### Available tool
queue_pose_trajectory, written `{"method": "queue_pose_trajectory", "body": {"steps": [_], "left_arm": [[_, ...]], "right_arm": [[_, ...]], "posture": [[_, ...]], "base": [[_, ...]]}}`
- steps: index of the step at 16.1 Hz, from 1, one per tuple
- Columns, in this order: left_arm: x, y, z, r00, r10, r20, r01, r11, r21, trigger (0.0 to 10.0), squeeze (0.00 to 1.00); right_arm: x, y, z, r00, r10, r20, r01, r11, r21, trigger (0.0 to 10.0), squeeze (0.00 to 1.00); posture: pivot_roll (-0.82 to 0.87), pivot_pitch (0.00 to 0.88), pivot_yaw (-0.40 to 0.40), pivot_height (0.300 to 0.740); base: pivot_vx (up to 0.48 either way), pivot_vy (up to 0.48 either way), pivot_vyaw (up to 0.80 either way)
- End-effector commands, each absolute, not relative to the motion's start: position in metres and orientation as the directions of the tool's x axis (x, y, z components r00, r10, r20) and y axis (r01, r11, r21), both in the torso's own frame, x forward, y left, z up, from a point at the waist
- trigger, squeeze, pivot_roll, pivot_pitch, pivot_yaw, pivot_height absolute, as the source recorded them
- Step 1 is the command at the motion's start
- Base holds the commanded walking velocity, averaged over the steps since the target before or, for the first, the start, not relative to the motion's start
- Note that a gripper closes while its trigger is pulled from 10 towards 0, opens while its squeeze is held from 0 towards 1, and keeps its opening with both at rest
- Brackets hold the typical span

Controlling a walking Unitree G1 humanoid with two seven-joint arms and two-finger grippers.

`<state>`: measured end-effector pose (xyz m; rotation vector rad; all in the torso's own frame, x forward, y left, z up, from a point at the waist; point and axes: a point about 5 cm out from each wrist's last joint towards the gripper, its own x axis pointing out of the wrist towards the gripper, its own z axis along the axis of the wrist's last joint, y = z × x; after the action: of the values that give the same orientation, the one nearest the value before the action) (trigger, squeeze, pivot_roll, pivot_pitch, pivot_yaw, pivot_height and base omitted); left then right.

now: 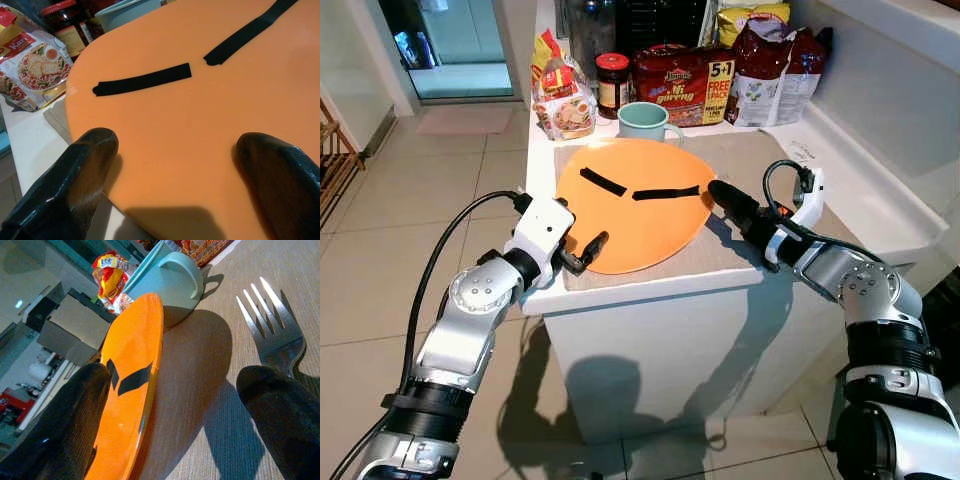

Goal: Setting the table

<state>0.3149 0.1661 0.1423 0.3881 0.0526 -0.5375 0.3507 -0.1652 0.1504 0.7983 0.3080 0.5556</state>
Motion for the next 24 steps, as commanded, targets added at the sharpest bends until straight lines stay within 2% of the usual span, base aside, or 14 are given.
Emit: {"method": "queue_pose_trajectory", "body": {"steps": [1, 2, 4, 7, 8, 9, 10, 24], "left_arm": [[0.307, 0.165, 0.115, 0.824, -0.5, -0.267, 0.564, 0.769, 0.301, 10.0, 0.0], [0.307, 0.165, 0.115, 0.82, -0.506, -0.266, 0.569, 0.765, 0.301, 10.0, 0.0], [0.306, 0.164, 0.115, 0.814, -0.515, -0.27, 0.579, 0.757, 0.304, 10.0, 0.0], [0.306, 0.164, 0.115, 0.812, -0.518, -0.27, 0.582, 0.754, 0.304, 10.0, 0.0], [0.306, 0.163, 0.115, 0.813, -0.517, -0.269, 0.581, 0.755, 0.305, 10.0, 0.0], [0.306, 0.163, 0.114, 0.813, -0.517, -0.269, 0.581, 0.755, 0.305, 10.0, 0.0], [0.306, 0.163, 0.114, 0.813, -0.517, -0.269, 0.581, 0.755, 0.305, 10.0, 0.0], [0.31, 0.164, 0.118, 0.82, -0.51, -0.259, 0.572, 0.749, 0.335, 10.0, 0.0]], "right_arm": [[0.353, -0.16, 0.153, 0.794, 0.606, -0.043, -0.364, 0.532, 0.765, 10.0, 0.95], [0.353, -0.154, 0.153, 0.776, 0.63, -0.025, -0.378, 0.497, 0.781, 10.0, 0.95], [0.354, -0.142, 0.155, 0.742, 0.671, -0.003, -0.425, 0.473, 0.772, 10.0, 0.0], [0.356, -0.135, 0.158, 0.725, 0.689, 0.01, -0.445, 0.457, 0.77, 10.0, 0.0], [0.357, -0.135, 0.159, 0.723, 0.69, 0.017, -0.447, 0.449, 0.773, 9.1, 0.0], [0.357, -0.135, 0.159, 0.724, 0.69, 0.022, -0.448, 0.445, 0.776, 2.4, 0.0], [0.358, -0.136, 0.16, 0.724, 0.689, 0.03, -0.449, 0.438, 0.779, 0.0, 0.0], [0.36, -0.138, 0.154, 0.735, 0.678, 0.006, -0.409, 0.437, 0.801, 0.0, 0.0]], "posture": [[0.06, 0.0, -0.012, 0.74], [0.06, 0.0, -0.011, 0.74], [0.06, 0.0, -0.011, 0.74], [0.06, 0.0, -0.018, 0.74], [0.06, 0.0, -0.018, 0.74], [0.06, 0.0, -0.018, 0.74], [0.06, 0.0, -0.018, 0.74], [0.07, 0.0, -0.014, 0.74]], "base": [[0.0, 0.0, 0.0], [0.0, 0.0, 0.0], [0.0, 0.0, 0.0], [0.0, 0.0, 0.0], [0.0, 0.0, 0.0], [0.0, 0.0, 0.0], [0.0, 0.0, 0.0], [0.0, 0.0, 0.0]]}}
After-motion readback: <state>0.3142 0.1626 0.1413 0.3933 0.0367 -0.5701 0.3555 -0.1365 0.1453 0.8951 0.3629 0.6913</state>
